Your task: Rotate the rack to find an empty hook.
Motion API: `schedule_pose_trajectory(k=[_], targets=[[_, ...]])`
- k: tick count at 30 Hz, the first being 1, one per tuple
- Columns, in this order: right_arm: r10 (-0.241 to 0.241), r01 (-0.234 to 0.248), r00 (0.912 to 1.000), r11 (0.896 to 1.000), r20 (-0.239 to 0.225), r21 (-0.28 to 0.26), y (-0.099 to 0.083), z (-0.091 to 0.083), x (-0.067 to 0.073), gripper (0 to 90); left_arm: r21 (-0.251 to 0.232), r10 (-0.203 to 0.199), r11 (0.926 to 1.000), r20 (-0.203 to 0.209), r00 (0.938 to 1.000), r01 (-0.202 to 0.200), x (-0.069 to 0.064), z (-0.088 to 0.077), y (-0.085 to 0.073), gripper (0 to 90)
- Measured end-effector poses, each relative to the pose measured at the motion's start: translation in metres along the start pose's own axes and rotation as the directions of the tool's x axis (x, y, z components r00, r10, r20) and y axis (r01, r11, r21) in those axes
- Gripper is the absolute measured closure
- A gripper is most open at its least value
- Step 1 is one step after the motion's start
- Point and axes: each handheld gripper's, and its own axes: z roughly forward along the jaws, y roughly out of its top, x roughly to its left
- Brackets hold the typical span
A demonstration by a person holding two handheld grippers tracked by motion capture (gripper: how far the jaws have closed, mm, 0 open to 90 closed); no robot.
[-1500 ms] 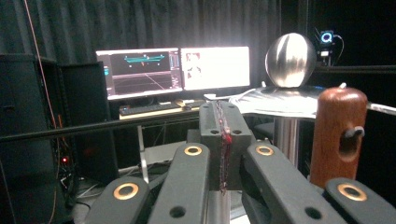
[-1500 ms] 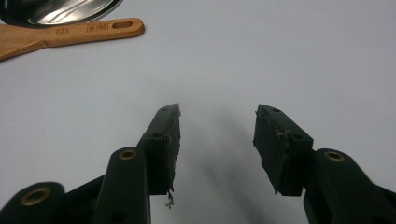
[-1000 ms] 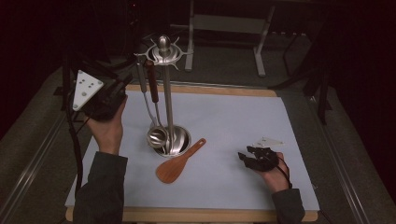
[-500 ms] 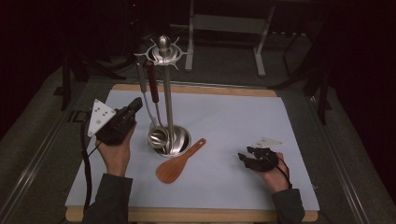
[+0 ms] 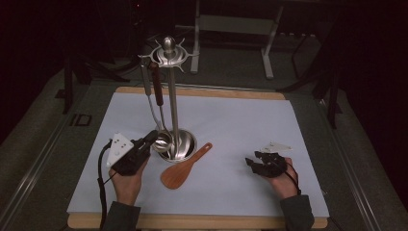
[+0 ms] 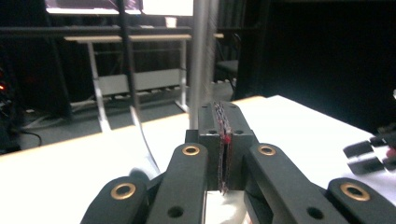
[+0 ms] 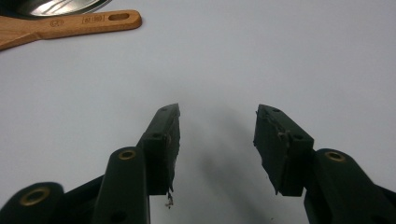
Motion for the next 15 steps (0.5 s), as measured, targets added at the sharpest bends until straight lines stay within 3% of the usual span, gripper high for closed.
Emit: schedule_pose_trajectory(k=[4,6,8,12,15], targets=[[-0.001,0.001,1.0,1.0,0.001,-0.001,0.0,0.0,0.0,50.4,0.034,0.029,0.999,0.027,0.9992,-0.03,-0.009,0.0,-0.015,87.7],[-0.002,0.002,1.0,1.0,0.003,-0.002,0.0,-0.001,0.0,50.3,0.044,0.03,0.9986,0.028,0.9992,-0.031,-0.01,0.001,-0.017,87.0],[-0.002,0.002,1.0,1.0,0.002,-0.002,0.0,-0.001,0.0,50.3,0.079,0.016,0.9967,0.041,0.999,-0.019,-0.013,0.004,-0.03,86.8],[-0.003,0.003,1.0,1.0,0.002,-0.004,0.0,-0.001,-0.001,50.2,0.145,0.04,0.9881,0.064,0.9971,-0.049,-0.018,0.007,-0.047,85.6],[0.004,-0.004,1.0,1.0,0.003,-0.004,0.0,-0.002,-0.001,50.2,0.175,0.035,0.9835,0.07,0.997,-0.046,-0.019,0.009,-0.058,84.2]])
